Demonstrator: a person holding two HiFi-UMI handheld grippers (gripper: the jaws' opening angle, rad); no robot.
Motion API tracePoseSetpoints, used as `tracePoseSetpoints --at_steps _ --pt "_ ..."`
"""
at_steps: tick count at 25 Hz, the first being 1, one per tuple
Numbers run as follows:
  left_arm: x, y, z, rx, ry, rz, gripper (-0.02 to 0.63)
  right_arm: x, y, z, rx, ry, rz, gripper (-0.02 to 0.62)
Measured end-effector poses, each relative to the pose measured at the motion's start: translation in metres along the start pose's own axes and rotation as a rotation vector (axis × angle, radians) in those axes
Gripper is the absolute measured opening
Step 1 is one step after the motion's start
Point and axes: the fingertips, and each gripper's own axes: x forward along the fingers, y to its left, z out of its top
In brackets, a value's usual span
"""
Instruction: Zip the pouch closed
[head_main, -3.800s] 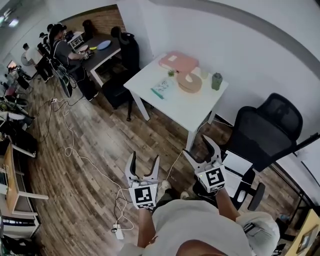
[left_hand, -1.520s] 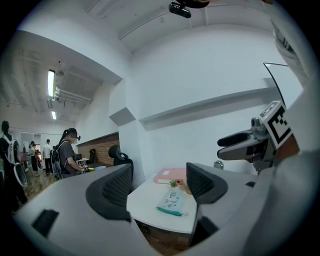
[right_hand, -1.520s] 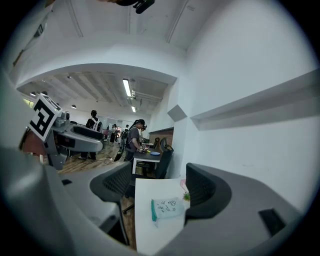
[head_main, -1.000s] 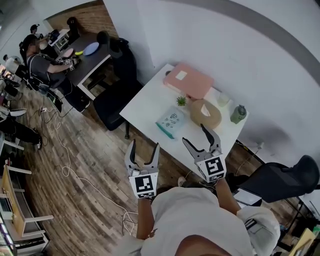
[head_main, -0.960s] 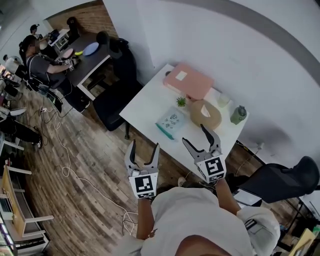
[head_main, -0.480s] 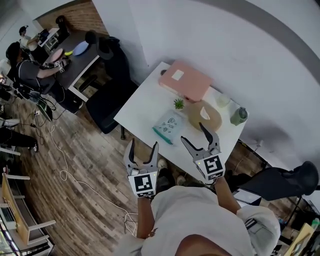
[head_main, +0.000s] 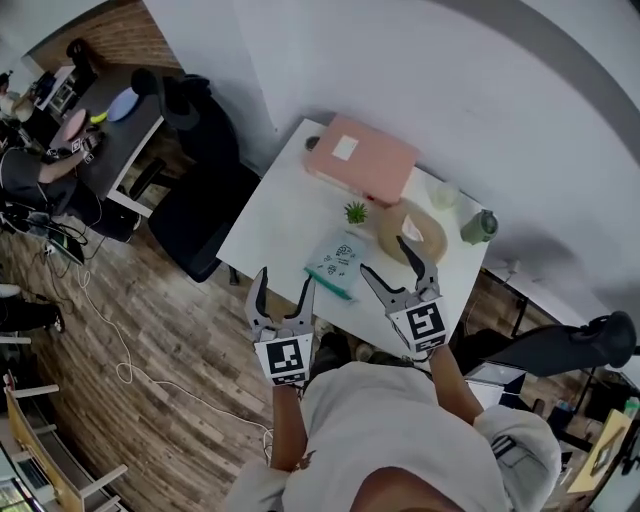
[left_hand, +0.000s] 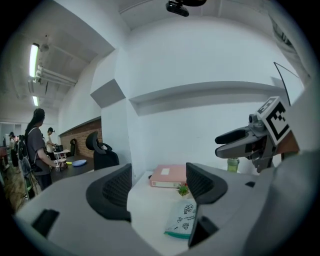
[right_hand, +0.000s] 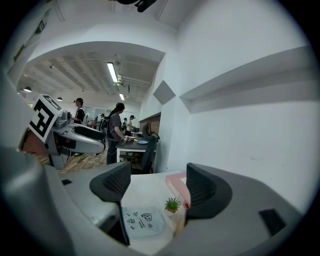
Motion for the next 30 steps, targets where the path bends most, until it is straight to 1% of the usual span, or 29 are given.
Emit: tracePoseSetpoints --at_steps 8,13,17,23,26,30 --pt "0.044 0.020 -0.049 -0.022 0.077 -0.139 0.330 0.035 0.012 -0.044 0.022 0.159 -0.048 0.347" --pt "0.063 0.017 -0.088 -0.039 0.134 -0.229 0.324 0.047 0.020 -0.079 0.023 0.259 -0.055 0.344" --pt "0.069 0.006 -0.117 -0.047 0.184 -0.299 0.307 0.046 0.032 -0.111 0.034 0.346 -0.043 0.324" --pt "0.066 -0.017 -0.159 -0.050 0.256 -0.367 0.284 0.037 0.049 -0.163 0.059 0.451 0.002 0.287" --pt "0.061 -0.031 -0.175 -0.049 0.287 -0.389 0.275 0.032 0.057 -0.183 0.057 0.487 0.053 0.253" --pt "0.052 -0.049 -0.196 -0.051 0.330 -0.409 0.262 0.028 0.069 -0.206 0.033 0.527 0.133 0.242"
